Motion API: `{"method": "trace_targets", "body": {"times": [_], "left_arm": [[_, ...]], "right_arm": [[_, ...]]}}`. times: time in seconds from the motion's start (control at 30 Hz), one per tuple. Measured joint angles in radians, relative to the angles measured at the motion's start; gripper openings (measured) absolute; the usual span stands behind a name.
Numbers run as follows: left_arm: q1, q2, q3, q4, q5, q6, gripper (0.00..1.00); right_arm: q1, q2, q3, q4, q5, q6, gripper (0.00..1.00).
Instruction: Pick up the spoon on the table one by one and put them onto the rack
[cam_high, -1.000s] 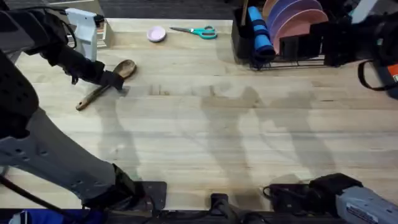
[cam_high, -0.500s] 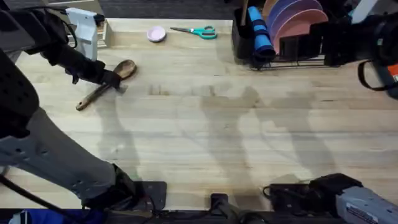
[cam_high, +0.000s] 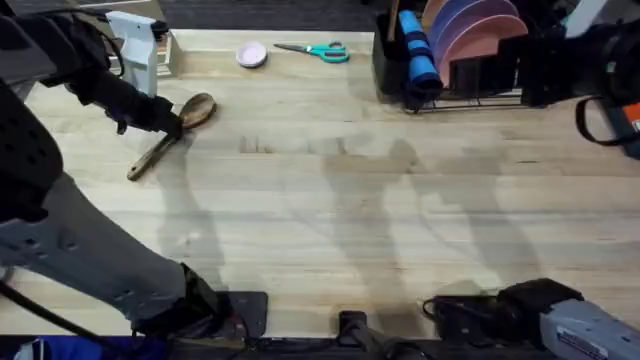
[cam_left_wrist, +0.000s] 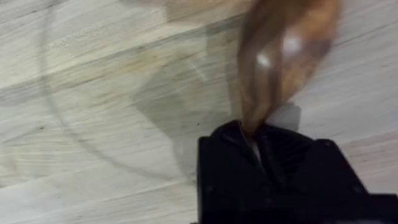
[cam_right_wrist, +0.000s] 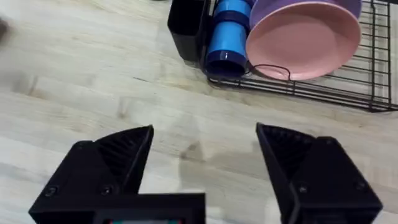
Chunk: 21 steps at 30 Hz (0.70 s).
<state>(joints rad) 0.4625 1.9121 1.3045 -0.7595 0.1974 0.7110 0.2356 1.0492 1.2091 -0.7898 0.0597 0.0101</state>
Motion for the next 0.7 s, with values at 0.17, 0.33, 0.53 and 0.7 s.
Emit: {"method": "trace_targets", "body": {"times": [0.17,0.33,0.53,0.7], "left_arm": [[-0.001,0.000,0.000,-0.003,0.001,0.008,0.056],[-0.020,0.000,0.007,-0.014,-0.023,0.009,0.054],[-0.101,0.020,0.058,-0.094,-0.102,0.010,0.049],[-0.229,0.046,0.121,-0.201,-0.062,0.006,0.045]], "right_arm": [[0.000,0.000,0.000,0.000,0.000,0.000,0.997],[0.000,0.000,0.000,0.000,0.000,0.000,0.997],[0.000,0.000,0.000,0.000,0.000,0.000,0.997],[0.000,0.000,0.000,0.010,0.000,0.000,0.998]]}}
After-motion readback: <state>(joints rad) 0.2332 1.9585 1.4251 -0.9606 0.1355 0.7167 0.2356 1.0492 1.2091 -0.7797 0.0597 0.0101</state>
